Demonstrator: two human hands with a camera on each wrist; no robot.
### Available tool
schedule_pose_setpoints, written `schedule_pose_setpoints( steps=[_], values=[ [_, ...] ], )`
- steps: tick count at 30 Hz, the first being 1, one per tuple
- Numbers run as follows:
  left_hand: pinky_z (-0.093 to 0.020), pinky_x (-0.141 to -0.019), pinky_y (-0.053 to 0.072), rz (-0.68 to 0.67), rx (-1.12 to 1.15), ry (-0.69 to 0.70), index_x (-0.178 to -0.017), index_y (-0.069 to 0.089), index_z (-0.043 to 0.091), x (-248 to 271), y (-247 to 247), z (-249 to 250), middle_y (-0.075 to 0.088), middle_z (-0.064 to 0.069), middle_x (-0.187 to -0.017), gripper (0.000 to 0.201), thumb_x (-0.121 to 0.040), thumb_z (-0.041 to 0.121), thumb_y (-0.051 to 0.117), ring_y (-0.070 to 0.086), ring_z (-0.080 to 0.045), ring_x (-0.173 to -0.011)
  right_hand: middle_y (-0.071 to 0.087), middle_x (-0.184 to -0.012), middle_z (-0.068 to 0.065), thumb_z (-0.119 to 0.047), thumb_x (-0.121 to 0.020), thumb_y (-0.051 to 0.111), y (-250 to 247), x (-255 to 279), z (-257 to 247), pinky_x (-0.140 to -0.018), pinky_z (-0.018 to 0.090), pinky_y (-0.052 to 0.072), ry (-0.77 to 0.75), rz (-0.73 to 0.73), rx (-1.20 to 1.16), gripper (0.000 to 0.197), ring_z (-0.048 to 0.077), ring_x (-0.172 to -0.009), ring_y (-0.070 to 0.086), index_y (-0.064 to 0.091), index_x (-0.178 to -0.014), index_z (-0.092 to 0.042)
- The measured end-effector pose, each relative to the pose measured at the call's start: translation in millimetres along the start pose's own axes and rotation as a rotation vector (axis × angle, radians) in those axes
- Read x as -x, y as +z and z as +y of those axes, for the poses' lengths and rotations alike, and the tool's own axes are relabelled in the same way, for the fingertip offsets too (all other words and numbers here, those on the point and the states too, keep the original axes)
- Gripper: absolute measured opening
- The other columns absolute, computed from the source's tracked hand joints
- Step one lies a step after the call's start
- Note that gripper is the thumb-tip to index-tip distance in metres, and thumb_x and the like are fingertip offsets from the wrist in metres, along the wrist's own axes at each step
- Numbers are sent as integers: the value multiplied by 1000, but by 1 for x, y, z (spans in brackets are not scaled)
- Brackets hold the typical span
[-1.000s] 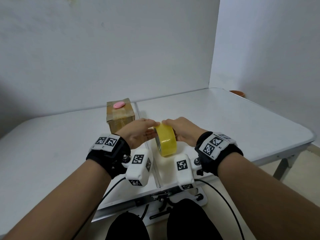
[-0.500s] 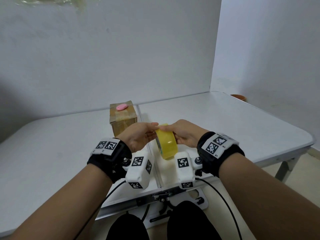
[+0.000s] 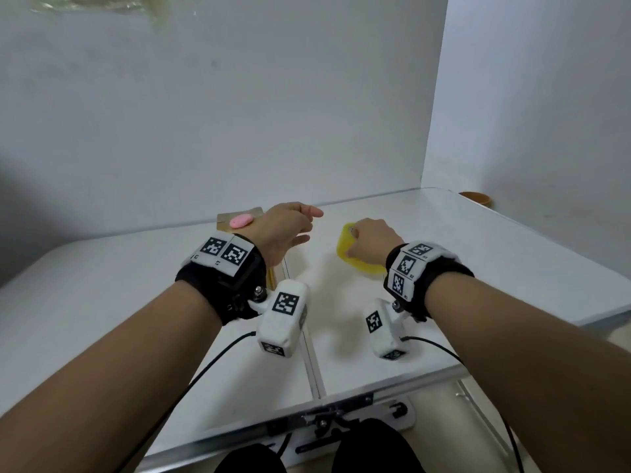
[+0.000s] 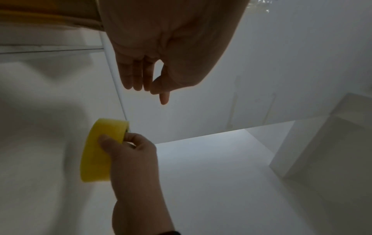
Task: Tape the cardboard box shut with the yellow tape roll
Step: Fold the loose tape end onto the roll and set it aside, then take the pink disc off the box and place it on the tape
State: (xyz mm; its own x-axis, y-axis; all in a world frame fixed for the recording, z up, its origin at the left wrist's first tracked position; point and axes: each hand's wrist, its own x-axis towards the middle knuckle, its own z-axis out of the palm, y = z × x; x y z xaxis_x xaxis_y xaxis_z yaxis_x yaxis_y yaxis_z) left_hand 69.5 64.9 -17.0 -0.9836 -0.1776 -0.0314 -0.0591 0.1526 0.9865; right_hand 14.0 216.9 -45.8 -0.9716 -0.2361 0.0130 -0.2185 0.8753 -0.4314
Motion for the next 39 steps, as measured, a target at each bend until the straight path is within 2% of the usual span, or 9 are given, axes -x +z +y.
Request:
schedule_pose_setpoints(
  steps=[4,8,14,18,21,24,31,36,39],
  values=[
    [-32,-95,47,19,-36,-23,-92,63,13,-31,-5,11,50,-1,-87,31,-88,-9,41,49,-16,-89,48,-88,7,-14,-87,46,6,-31,10,-72,31,38,-76,45,238,36,28,-84,52,27,-58,-19],
    [-33,-95,47,28,-42,-38,-94,63,13,-57,-7,15,51,-2,-86,28,-90,-6,43,49,-17,-92,37,-70,4,-14,-90,44,18,-68,19,-71,29,32,-88,12,305,40,23,-78,40,23,-57,-18],
    [-32,-93,48,-7,-27,-66,-86,63,16,-82,-4,12,53,-2,-82,25,-89,-4,49,51,-16,-84,31,-68,4,-16,-94,42,34,-88,33,-73,30,27,-97,-30,356,43,22,-81,34,19,-57,-19],
    [-29,-85,51,-7,26,-75,-88,63,15,-89,-1,9,55,-2,-82,24,-88,-5,51,54,-16,-81,32,-66,6,-16,-94,43,36,-89,30,-62,27,31,-70,-57,368,40,23,-65,36,27,-58,-17],
    [-28,-84,51,-12,67,-53,-89,63,15,-86,-6,9,56,-2,-84,23,-89,-5,51,56,-17,-84,63,-94,11,-28,-89,54,32,-84,24,-81,32,46,-64,-88,350,19,29,-91,60,62,-88,-11],
    [-32,-92,52,16,54,15,-92,64,16,-72,-28,10,57,-1,-88,23,-89,-4,51,58,-16,-88,57,-128,14,-46,-86,58,29,-81,6,-95,42,46,-78,16,285,58,34,-121,51,49,-127,-7],
    [-28,-81,54,214,69,71,-89,63,14,-30,-115,-4,58,-4,-101,27,-89,-8,47,59,-17,-93,55,-129,9,-31,-92,50,32,-63,-95,-96,42,46,-356,93,47,39,29,-123,48,53,-126,-12],
    [-30,-87,52,293,195,-37,-89,64,14,-3,-164,-30,60,-1,-93,28,-89,-8,47,61,-16,-85,47,-141,8,-40,-88,60,43,-49,-152,-105,37,36,-410,-54,-123,55,29,-132,39,47,-136,-16],
    [-33,-92,50,317,219,-87,-89,64,14,9,-176,-43,60,-2,-92,28,-90,-8,46,60,-16,-85,49,-142,9,-25,-96,47,49,-49,-167,-101,33,40,-409,-137,-7,45,27,-127,49,45,-139,-16]
  ],
)
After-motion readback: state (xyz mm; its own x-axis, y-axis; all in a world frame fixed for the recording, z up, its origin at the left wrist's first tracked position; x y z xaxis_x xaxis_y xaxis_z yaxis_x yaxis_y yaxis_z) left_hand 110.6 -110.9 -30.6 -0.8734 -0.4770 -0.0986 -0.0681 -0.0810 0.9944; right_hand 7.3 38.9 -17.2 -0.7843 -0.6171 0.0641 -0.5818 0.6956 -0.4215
